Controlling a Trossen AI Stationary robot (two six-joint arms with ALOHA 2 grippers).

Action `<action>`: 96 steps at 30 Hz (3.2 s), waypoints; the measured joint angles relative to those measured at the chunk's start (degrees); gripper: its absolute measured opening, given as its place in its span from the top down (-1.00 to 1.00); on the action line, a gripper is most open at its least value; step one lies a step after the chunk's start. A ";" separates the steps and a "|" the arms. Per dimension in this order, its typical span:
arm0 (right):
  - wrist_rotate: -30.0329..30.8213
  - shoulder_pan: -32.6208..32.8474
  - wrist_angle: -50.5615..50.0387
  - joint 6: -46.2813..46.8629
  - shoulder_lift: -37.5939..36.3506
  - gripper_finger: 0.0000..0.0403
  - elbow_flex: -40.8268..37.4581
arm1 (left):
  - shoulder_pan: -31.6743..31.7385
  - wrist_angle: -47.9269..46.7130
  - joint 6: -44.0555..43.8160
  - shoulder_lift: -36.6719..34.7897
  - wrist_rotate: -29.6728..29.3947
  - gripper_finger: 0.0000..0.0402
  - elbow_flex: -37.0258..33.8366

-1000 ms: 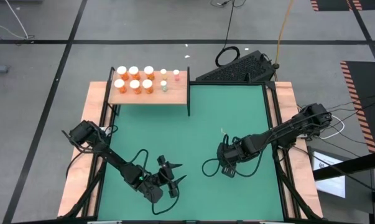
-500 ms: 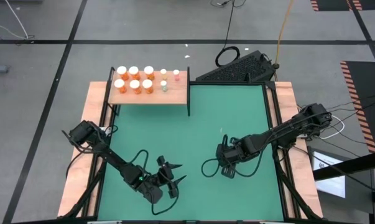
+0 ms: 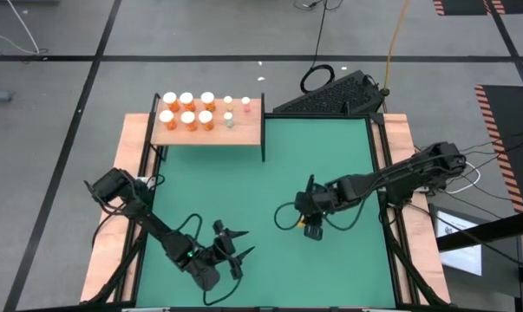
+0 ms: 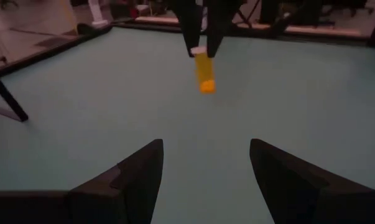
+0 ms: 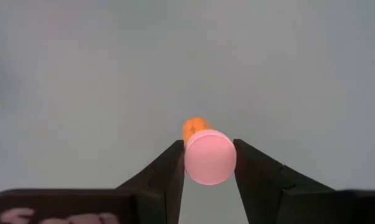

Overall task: Pick and place medicine bottles onto shelf by color
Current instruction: Put the small orange pill bottle on the shelf aligned with the other small orange pill bottle

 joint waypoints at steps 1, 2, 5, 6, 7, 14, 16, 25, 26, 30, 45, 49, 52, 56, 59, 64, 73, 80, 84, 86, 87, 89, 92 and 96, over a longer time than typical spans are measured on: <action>0.00 -0.58 -0.01 -1.28 -0.25 0.42 0.48 | -0.09 -0.58 -1.12 -0.11 -0.11 -0.21 0.02; -0.05 -1.24 -0.09 -2.68 -0.46 0.42 1.04 | -0.11 -1.45 -2.23 -0.13 -0.33 -0.21 0.02; -0.13 -3.36 -0.64 -7.85 -0.49 0.42 4.11 | -0.06 -4.31 -5.61 -0.10 -0.44 -0.21 0.02; -0.11 -4.11 -1.23 -9.67 -0.49 0.42 5.22 | -0.05 -4.89 -6.71 -0.12 -0.47 -0.21 0.02; -0.11 -5.05 -1.67 -11.56 -0.49 0.42 6.40 | -0.04 -5.71 -7.95 -0.13 -0.48 -0.21 0.02; -0.11 -12.03 -1.41 -25.25 -0.49 0.42 13.38 | -0.06 -10.09 -11.76 -0.13 -0.49 -0.21 0.00; -0.11 -14.30 -0.90 -28.60 -0.49 0.42 14.57 | -0.06 -10.91 -12.27 -0.13 -0.50 -0.21 0.00; -0.64 -24.35 11.74 -37.34 -0.49 0.42 16.53 | 0.90 -30.95 -19.73 -7.00 -1.42 -0.21 -0.04; -1.59 -25.33 13.35 -37.70 -0.49 0.42 16.53 | 0.90 -33.68 -20.18 -8.58 -1.96 -0.21 -0.04; -4.31 -28.71 18.61 -38.56 -0.47 0.42 16.53 | -0.01 -39.91 -19.75 -15.29 -4.67 -0.21 -0.86; -9.42 -37.22 23.84 -42.14 2.07 0.42 23.04 | 6.42 10.66 -5.23 -32.41 1.34 -0.21 -35.90; -10.78 -37.47 19.49 -44.22 7.31 0.42 31.68 | 9.59 25.40 8.11 -32.23 9.05 -0.21 -38.34; -10.77 -37.47 11.67 -47.22 13.09 0.42 41.20 | 11.15 26.81 11.88 -32.23 11.50 -0.21 -38.34; -10.55 -37.55 1.55 -50.44 21.58 0.42 53.80 | 12.27 26.31 11.91 -32.21 12.78 -0.21 -38.36; -10.24 -37.80 -5.92 -52.44 27.23 0.42 61.60 | 12.16 26.55 12.02 -32.21 13.31 -0.21 -38.36; -5.09 -38.42 -15.09 -54.48 32.28 0.42 68.93 | 11.98 26.57 12.37 -32.19 13.44 -0.21 -38.36; -2.56 -39.42 -17.19 -52.27 32.58 0.42 69.14 | 11.98 26.17 13.41 -32.17 13.44 -0.21 -38.36; -1.95 -38.81 -17.01 -51.24 33.78 0.42 69.01 | 11.98 26.20 13.37 -32.17 13.43 -0.21 -38.36; 0.17 -38.04 -17.24 -51.47 35.11 0.42 68.81 | 11.98 26.25 13.35 -32.17 13.42 -0.21 -38.36; 0.14 -37.80 -16.61 -51.45 35.40 0.42 68.84 | 11.98 26.41 13.35 -32.17 13.42 -0.21 -38.36; 0.20 -37.63 -16.22 -51.45 35.35 0.42 68.90 | 11.98 26.51 13.37 -32.17 13.42 -0.21 -38.36; 0.41 -37.60 -16.56 -51.45 35.31 0.42 68.90 | 11.98 26.73 13.62 -32.17 13.42 -0.21 -38.36; 0.48 -37.58 -15.73 -51.45 35.31 0.39 68.90 | 12.27 26.87 14.11 -32.17 13.42 -0.21 -38.36; 0.57 -37.43 -16.52 -51.45 35.67 0.35 68.90 | 13.34 27.33 15.06 -32.17 13.46 -0.21 -38.36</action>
